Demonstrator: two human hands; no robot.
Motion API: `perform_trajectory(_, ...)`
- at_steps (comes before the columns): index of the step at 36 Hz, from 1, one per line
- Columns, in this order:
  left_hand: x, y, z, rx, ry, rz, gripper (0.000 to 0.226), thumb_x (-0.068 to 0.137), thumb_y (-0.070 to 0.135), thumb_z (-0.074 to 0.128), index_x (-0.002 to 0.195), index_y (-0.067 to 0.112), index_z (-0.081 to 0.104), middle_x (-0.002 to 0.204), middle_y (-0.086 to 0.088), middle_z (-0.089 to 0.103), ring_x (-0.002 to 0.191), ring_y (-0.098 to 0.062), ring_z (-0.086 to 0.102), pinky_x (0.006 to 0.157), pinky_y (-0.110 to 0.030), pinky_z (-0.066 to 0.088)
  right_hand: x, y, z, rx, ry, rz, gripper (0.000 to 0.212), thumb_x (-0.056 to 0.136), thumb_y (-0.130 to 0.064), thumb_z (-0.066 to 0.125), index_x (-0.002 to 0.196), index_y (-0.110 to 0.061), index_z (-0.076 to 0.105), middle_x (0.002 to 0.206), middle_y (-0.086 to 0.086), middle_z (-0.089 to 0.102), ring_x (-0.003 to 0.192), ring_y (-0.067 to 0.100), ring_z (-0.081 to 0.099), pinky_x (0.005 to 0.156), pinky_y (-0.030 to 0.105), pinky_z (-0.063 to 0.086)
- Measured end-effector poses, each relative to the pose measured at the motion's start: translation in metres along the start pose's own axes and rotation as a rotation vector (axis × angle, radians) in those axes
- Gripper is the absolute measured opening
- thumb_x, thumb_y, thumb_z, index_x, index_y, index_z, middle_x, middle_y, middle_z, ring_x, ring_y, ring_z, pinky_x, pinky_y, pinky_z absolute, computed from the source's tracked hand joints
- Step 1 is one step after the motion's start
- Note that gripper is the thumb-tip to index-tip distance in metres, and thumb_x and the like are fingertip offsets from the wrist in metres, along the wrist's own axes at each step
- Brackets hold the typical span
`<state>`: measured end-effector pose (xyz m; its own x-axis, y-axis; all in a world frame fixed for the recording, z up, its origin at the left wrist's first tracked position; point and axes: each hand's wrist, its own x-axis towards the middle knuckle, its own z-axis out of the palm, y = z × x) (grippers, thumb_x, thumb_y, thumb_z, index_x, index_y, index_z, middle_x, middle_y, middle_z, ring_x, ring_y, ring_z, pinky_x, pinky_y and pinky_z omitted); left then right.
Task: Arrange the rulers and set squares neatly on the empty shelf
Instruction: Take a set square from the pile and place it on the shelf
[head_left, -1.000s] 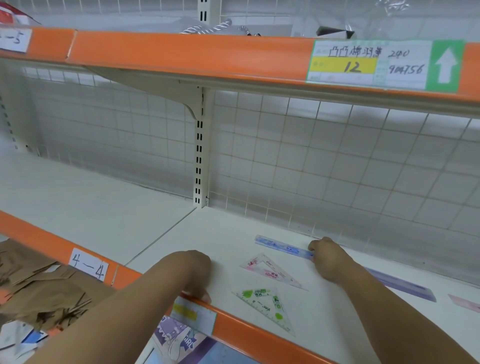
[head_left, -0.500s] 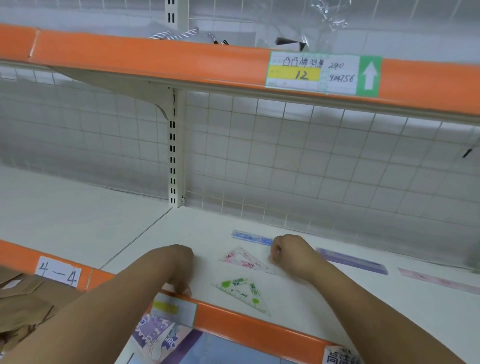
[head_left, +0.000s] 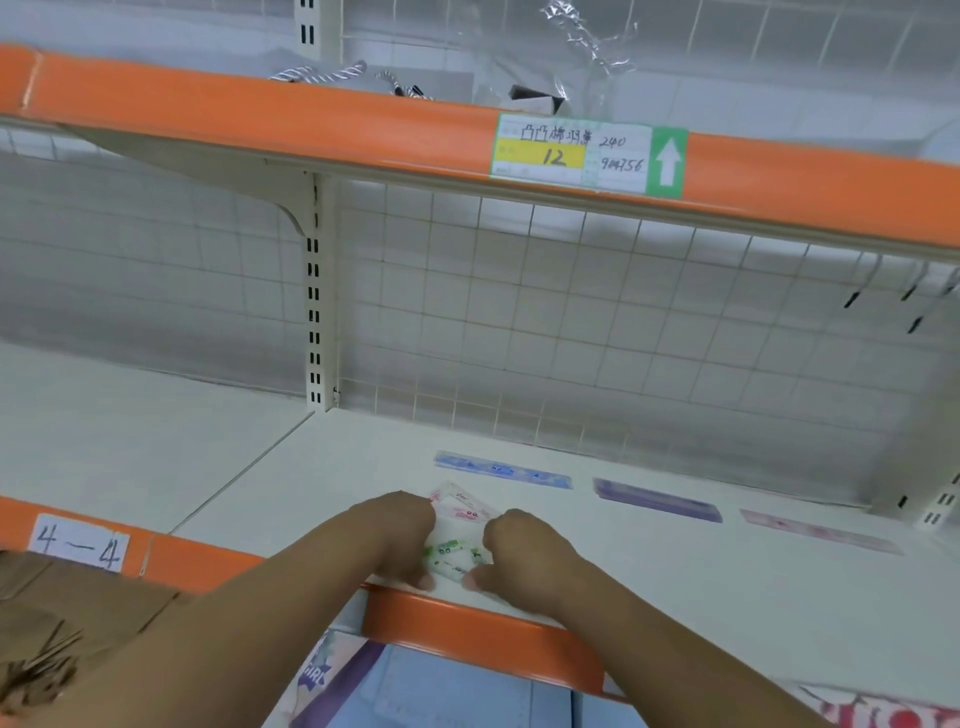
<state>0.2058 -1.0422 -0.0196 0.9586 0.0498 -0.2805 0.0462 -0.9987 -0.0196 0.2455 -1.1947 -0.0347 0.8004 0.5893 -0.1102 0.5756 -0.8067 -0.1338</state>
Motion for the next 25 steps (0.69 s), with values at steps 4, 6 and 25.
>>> perform_trajectory(4,-0.001,0.011,0.001,0.035,0.014,0.023,0.048,0.086,0.036,0.068,0.124,0.010,0.057,0.126,-0.009,0.056,0.115,-0.024,0.054,0.095,-0.030,0.044,-0.001,0.000,0.000,0.045,-0.021,0.067,0.026,0.086,-0.034,0.066,0.085,-0.010,0.057,0.083,0.005,0.046,0.079,0.020,0.046,0.054,0.021,0.030)
perform_trajectory(6,0.000,0.012,0.002,0.051,0.015,0.020,0.052,0.085,0.036,0.068,0.128,0.011,0.055,0.128,-0.009,0.055,0.116,-0.023,0.054,0.098,-0.030,0.044,-0.001,0.000,-0.001,0.040,-0.033,0.066,0.022,0.088,-0.028,0.064,0.081,-0.010,0.054,0.087,0.009,0.054,0.084,0.021,0.047,0.058,0.024,0.034)
perform_trajectory(25,-0.019,-0.004,-0.003,0.053,-0.087,-0.189,0.061,0.089,0.056,0.054,0.122,0.006,0.057,0.123,-0.009,0.062,0.114,-0.022,0.058,0.093,-0.028,0.043,0.003,-0.011,0.000,0.161,-0.044,0.191,0.047,0.085,-0.037,0.068,0.118,-0.007,0.054,0.121,0.010,0.059,0.110,0.024,0.057,0.082,0.027,0.043)
